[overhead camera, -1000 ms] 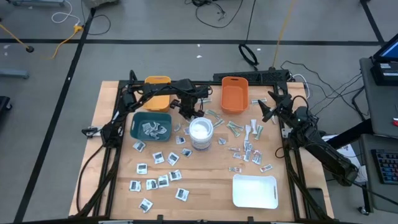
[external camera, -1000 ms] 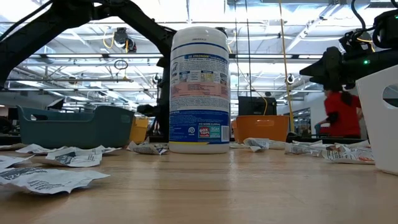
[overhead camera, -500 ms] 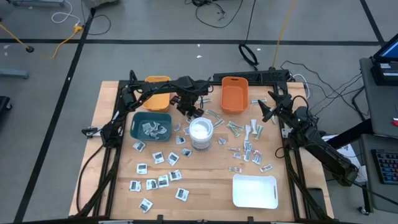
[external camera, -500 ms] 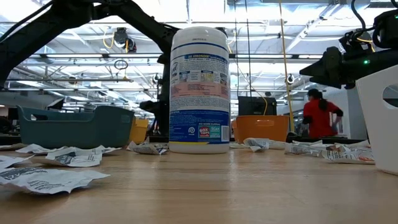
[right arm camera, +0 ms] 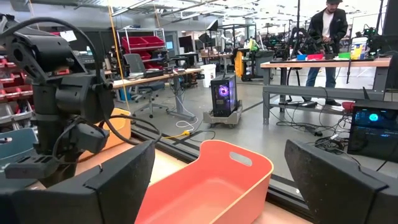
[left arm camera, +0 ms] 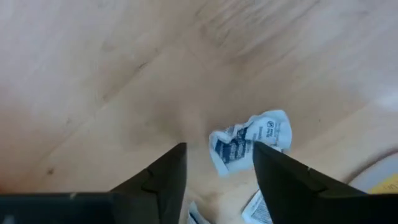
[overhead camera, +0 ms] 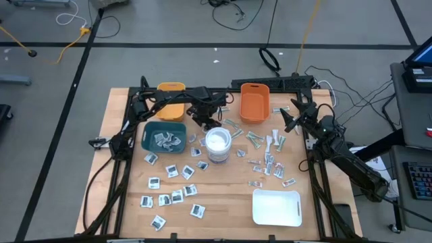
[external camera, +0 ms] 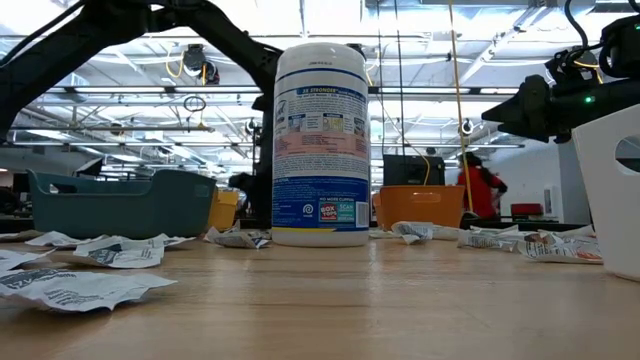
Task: Pick & Place First Aid Supplies
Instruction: Put the blue pad into the blue bin
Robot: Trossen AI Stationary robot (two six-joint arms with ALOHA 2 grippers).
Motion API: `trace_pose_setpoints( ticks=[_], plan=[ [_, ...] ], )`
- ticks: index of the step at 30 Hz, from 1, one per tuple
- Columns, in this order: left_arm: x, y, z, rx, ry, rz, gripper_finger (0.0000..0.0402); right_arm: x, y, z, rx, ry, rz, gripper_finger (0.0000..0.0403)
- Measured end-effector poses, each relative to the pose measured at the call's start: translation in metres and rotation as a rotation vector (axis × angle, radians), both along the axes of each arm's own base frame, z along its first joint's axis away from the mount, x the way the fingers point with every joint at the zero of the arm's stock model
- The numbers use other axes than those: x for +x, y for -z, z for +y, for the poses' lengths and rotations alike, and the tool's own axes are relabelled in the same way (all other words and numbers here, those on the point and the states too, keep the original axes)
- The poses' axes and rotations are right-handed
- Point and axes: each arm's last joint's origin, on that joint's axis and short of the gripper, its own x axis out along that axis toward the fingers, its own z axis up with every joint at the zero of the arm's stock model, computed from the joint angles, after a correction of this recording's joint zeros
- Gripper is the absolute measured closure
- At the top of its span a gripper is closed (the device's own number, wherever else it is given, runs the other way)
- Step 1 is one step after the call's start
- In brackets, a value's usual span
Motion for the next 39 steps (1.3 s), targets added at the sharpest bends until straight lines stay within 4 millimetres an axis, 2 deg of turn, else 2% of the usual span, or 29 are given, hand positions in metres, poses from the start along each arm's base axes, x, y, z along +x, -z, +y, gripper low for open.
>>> trace_pose_setpoints(
  ticks=[12, 21, 26, 33, 39],
  plan=[
    [0.0, 0.007, 0.001, -0.003, 0.021, -0.031, 0.039, 0.0, 0.0, 0.0, 0.0, 0.0, 0.0, 0.0046],
    [-0.004, 0.001, 0.011, -0.012, 0.033, -0.036, 0.04, 0.0, 0.0, 0.0, 0.0, 0.0, 0.0, 0.0046],
    [-0.007, -0.025, 0.024, 0.029, 0.06, -0.027, 0.04, 0.0, 0.0, 0.0, 0.0, 0.0, 0.0, 0.0046],
    [-0.008, -0.067, 0.03, 0.046, 0.103, -0.01, 0.0401, 0.0, 0.0, 0.0, 0.0, 0.0, 0.0, 0.0046],
    [-0.01, -0.087, 0.029, 0.061, 0.121, -0.025, 0.0401, 0.0, 0.0, 0.0, 0.0, 0.0, 0.0, 0.0046]
  ],
)
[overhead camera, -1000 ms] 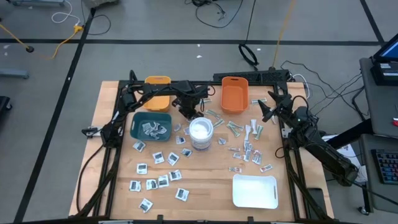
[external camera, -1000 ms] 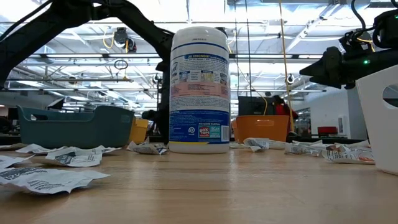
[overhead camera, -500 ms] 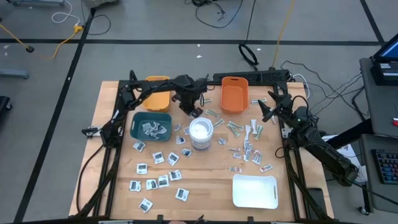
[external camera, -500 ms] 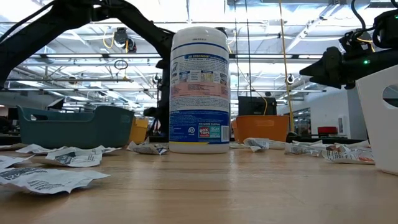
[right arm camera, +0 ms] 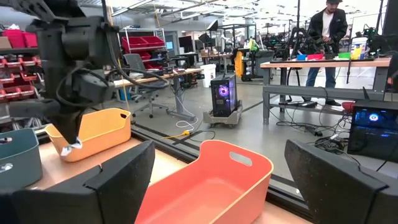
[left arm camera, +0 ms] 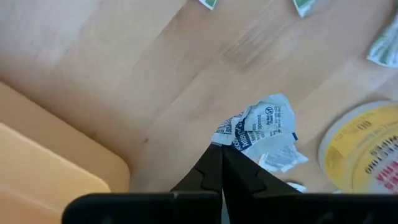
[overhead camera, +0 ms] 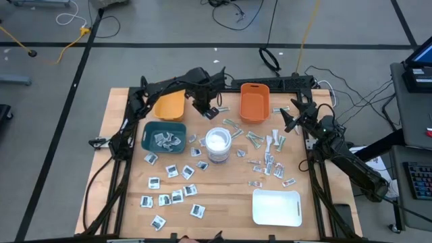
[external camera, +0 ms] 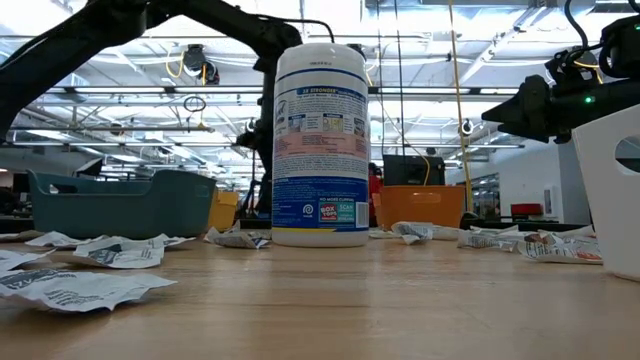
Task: Pick & Place First Aid Supplies
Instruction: Put the blue pad into the blue bin
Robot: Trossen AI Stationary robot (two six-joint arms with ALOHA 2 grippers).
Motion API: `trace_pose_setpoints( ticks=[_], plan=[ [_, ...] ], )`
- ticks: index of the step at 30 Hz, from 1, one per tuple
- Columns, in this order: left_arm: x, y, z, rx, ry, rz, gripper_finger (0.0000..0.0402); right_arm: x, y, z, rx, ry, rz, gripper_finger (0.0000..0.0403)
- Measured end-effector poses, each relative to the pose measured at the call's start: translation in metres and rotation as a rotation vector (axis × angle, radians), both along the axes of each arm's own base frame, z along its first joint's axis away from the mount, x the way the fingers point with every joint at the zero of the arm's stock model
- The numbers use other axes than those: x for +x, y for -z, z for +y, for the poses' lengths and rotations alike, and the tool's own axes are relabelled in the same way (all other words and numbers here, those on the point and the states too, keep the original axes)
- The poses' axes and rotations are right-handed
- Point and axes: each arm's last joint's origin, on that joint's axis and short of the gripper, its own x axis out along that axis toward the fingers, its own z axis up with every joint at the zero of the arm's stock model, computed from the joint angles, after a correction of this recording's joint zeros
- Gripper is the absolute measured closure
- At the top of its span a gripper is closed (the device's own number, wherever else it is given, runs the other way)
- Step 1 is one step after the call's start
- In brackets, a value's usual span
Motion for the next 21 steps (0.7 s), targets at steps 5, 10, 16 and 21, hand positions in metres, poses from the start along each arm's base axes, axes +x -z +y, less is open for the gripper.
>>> trace_pose_setpoints(
  ticks=[5, 10, 16, 21],
  plan=[
    [-0.007, -0.022, -0.004, 0.03, -0.001, -0.042, 0.0401, 0.0, 0.0, 0.0, 0.0, 0.0, 0.0, 0.0046],
    [-0.024, -0.042, -0.02, 0.052, -0.008, -0.077, 0.0401, 0.0, 0.0, 0.0, 0.0, 0.0, 0.0, 0.0046],
    [-0.055, -0.051, -0.054, 0.064, -0.021, -0.118, 0.0401, 0.0, 0.0, 0.0, 0.0, 0.0, 0.0, 0.0046],
    [-0.09, -0.048, -0.083, 0.065, -0.064, -0.136, 0.0401, 0.0, 0.0, 0.0, 0.0, 0.0, 0.0, 0.0046]
  ],
)
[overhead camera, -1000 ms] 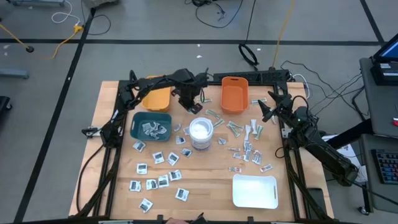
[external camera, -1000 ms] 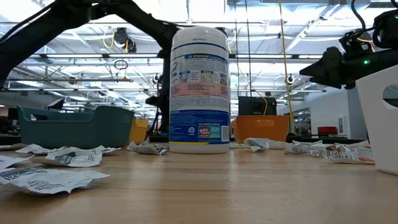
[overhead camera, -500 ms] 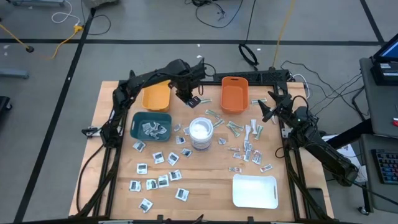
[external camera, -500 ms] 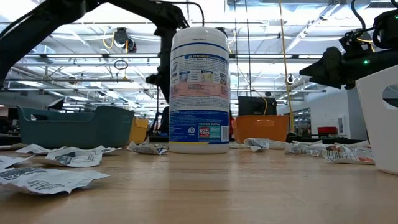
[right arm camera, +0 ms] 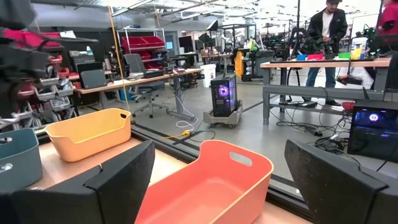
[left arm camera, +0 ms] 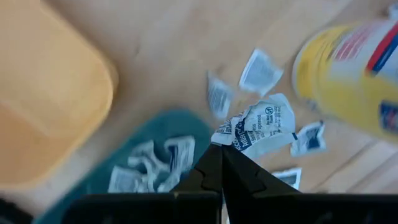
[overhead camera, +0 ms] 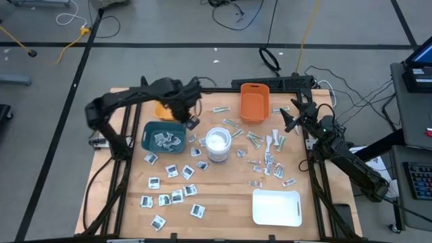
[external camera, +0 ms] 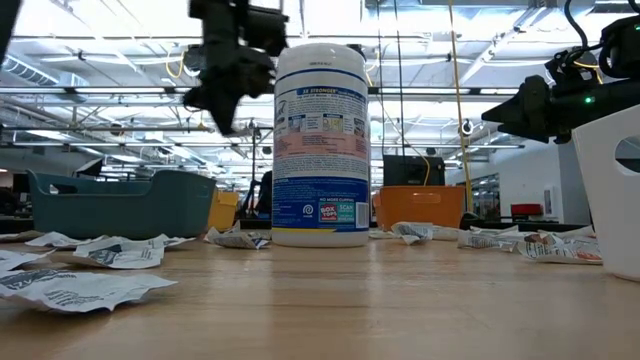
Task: Pick & Place First Aid Supplies
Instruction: Put the blue pad into the blue bin
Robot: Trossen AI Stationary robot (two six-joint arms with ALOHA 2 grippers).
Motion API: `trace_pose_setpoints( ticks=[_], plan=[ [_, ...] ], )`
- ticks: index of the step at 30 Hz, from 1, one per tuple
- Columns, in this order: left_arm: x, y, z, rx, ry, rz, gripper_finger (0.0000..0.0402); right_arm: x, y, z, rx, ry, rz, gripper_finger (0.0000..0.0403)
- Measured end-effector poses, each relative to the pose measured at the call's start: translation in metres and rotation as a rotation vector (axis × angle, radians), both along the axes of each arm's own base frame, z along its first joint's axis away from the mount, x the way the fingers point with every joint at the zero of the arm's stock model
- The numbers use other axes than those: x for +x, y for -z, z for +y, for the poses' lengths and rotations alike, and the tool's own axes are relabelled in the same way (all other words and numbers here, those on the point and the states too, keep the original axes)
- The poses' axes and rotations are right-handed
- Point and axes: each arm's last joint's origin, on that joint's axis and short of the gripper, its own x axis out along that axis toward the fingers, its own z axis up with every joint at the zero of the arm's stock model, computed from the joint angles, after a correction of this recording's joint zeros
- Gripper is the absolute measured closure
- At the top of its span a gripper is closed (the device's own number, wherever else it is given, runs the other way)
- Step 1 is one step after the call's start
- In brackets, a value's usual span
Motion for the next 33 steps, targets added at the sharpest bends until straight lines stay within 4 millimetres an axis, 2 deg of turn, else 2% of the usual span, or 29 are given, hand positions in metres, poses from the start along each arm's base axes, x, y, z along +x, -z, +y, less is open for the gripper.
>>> trace_pose_setpoints(
  ticks=[7, 14, 27, 30, 33],
  plan=[
    [-0.054, 0.013, -0.029, -0.022, -0.065, 0.039, 0.0402, 0.0, 0.0, 0.0, 0.0, 0.0, 0.001, 0.0046],
    [-0.091, 0.032, -0.043, -0.003, -0.117, 0.094, 0.0402, 0.0, 0.0, 0.0, 0.0, 0.0, 0.0, 0.0046],
    [-0.103, 0.094, -0.046, 0.04, -0.165, 0.129, 0.0402, 0.0, 0.0, 0.0, 0.0, 0.0, 0.001, 0.0046],
    [-0.107, 0.101, -0.048, 0.031, -0.168, 0.154, 0.04, 0.0, 0.0, 0.0, 0.0, 0.0, 0.0, 0.0046],
    [-0.108, 0.101, -0.048, 0.027, -0.189, 0.159, 0.038, 0.0, 0.0, 0.0, 0.0, 0.0, 0.0, 0.0046]
  ],
)
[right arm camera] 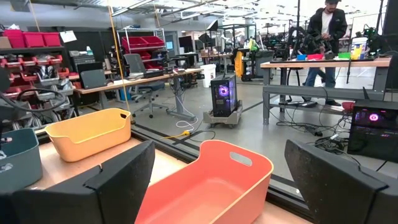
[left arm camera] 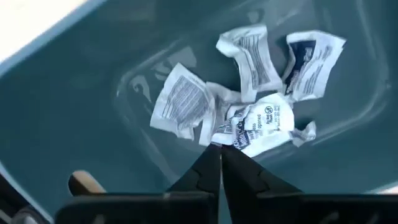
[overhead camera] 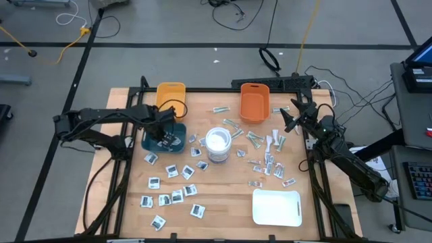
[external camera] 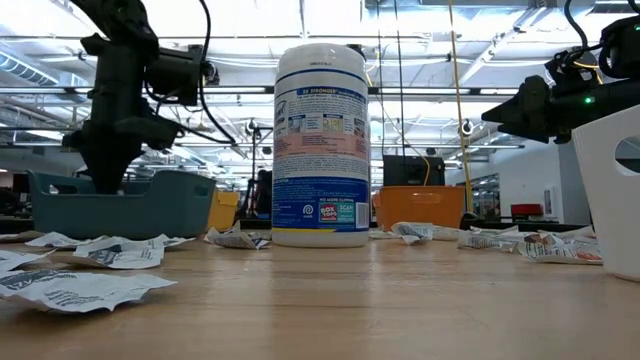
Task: Pick & Place First Aid Supplies
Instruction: Put the blue pad into the blue bin
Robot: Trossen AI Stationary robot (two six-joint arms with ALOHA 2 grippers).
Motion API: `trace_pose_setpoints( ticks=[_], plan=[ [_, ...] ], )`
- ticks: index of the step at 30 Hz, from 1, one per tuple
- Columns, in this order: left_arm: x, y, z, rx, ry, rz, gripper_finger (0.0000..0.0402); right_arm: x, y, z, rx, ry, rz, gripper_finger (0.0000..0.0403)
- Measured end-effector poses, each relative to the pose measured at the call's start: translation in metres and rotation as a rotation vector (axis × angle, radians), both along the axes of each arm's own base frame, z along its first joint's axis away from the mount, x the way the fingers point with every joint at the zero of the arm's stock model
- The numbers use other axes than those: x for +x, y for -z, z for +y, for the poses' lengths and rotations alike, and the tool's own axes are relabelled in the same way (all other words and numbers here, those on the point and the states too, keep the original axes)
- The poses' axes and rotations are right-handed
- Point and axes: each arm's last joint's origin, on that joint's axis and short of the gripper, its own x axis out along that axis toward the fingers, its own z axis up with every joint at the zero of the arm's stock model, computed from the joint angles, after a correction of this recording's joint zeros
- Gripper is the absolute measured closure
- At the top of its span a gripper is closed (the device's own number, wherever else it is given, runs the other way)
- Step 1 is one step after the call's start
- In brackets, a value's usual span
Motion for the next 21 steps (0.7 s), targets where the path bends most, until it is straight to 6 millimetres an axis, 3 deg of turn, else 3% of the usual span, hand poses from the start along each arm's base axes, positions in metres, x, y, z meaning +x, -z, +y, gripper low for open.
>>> trace_pose_setpoints(
  ticks=[7, 12, 16, 21],
  plan=[
    [0.0, -0.001, -0.001, -0.029, -0.007, -0.008, 0.0267, 0.0, 0.0, 0.0, 0.0, 0.0, 0.0, 0.0046],
    [0.006, -0.021, 0.003, -0.02, -0.007, -0.029, 0.0195, 0.0, 0.0, 0.0, 0.0, 0.0, 0.0, 0.0046],
    [0.014, -0.036, 0.009, 0.011, 0.005, -0.015, 0.0174, 0.0, 0.0, 0.0, 0.0, 0.0, 0.0, 0.0046],
    [0.028, -0.048, 0.017, 0.01, 0.028, 0.076, 0.0179, 0.0, 0.0, 0.0, 0.0, 0.0, 0.0, 0.0046]
  ],
)
